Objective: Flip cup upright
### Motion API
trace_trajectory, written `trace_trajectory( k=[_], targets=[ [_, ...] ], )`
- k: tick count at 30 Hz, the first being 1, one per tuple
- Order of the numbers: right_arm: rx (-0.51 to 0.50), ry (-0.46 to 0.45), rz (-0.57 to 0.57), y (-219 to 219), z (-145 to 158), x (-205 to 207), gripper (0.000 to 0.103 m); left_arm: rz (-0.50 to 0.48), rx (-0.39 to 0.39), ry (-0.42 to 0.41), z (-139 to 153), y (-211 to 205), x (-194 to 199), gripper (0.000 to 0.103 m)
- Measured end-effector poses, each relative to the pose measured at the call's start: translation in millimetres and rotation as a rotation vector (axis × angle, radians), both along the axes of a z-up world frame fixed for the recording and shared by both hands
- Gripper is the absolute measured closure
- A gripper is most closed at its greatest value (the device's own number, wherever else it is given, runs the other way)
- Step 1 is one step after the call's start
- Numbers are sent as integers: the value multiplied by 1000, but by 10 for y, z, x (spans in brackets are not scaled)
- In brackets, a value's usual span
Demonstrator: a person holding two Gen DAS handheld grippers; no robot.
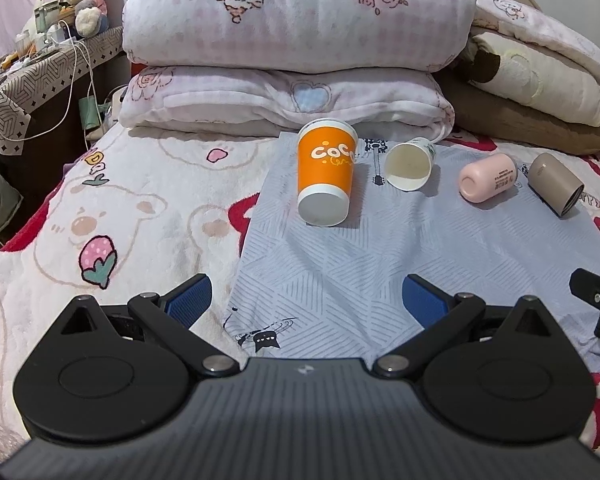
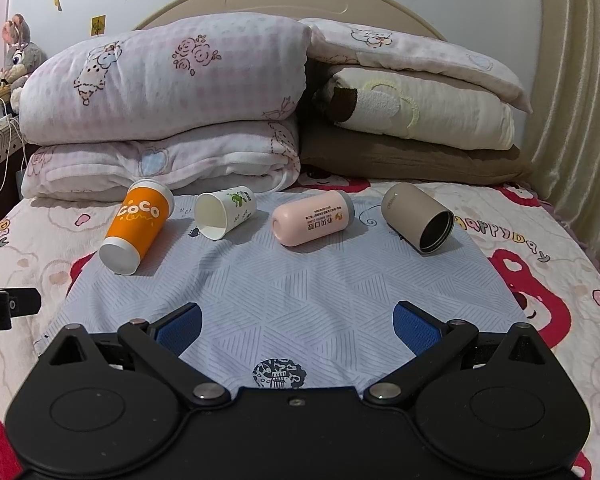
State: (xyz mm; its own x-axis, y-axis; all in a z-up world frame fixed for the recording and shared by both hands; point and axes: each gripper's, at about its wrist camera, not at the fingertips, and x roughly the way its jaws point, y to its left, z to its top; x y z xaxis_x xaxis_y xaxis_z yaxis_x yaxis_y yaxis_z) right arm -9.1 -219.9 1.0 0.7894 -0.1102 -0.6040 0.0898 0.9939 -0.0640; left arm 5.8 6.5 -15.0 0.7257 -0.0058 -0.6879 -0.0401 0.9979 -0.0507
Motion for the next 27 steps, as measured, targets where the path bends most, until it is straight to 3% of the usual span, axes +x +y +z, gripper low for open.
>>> trace_trajectory(
  k=[27],
  targets=[
    [-9, 21, 5, -3, -12, 10, 0, 28, 21, 29, -32, 12, 36, 0]
  ],
)
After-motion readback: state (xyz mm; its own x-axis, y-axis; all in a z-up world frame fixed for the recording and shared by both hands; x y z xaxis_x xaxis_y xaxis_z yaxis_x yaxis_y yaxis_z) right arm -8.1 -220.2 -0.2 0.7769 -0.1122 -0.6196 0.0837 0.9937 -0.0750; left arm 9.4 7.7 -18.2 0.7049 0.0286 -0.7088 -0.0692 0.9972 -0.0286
